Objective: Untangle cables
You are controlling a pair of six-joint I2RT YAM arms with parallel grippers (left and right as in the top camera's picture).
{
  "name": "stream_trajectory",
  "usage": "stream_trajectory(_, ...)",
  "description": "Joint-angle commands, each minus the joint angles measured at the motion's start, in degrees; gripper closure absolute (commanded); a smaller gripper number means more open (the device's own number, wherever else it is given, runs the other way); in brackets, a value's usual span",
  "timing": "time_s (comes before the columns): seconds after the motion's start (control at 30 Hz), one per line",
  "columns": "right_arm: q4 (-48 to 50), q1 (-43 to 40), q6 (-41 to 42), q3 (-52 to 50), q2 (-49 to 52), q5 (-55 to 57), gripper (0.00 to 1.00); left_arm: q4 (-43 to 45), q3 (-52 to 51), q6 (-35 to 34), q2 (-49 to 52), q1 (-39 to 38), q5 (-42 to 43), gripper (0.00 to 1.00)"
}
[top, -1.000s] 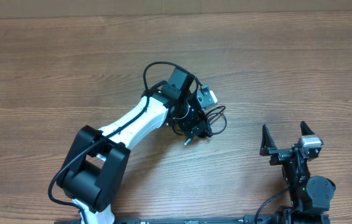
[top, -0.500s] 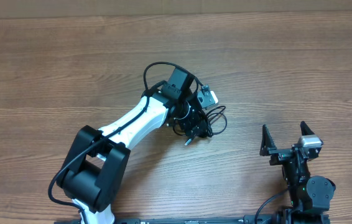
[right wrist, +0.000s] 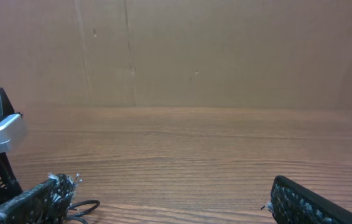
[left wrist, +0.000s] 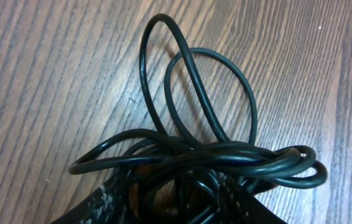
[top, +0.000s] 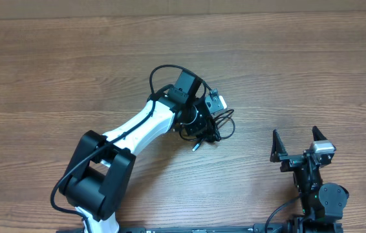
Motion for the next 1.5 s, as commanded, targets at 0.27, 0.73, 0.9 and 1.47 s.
stream_trajectory(0.27,0.15,0.26,-0.09,-0.61,-0.61,0.57,0.00,3.02,-1.09,3.34,5.55,-0.44,1.36,0.53)
stream_trajectory(0.73,0.15,0.26,-0.11,-0.61,-0.61,0.57,0.00,3.80,-1.09,3.28,5.68,-0.44,3.28,0.96)
stream_trajectory(0.9,0.15,0.26,-0.11,-0.61,-0.61,0.57,0.00,4.00,-1.07,2.10,5.68,-0.44,4.70,0.96)
stream_trajectory(1.47,0.15,0.26,-0.11,-0.61,-0.61,0.57,0.00,-4.22,2.08,-3.15,-9.53,-0.37,10.99,0.96)
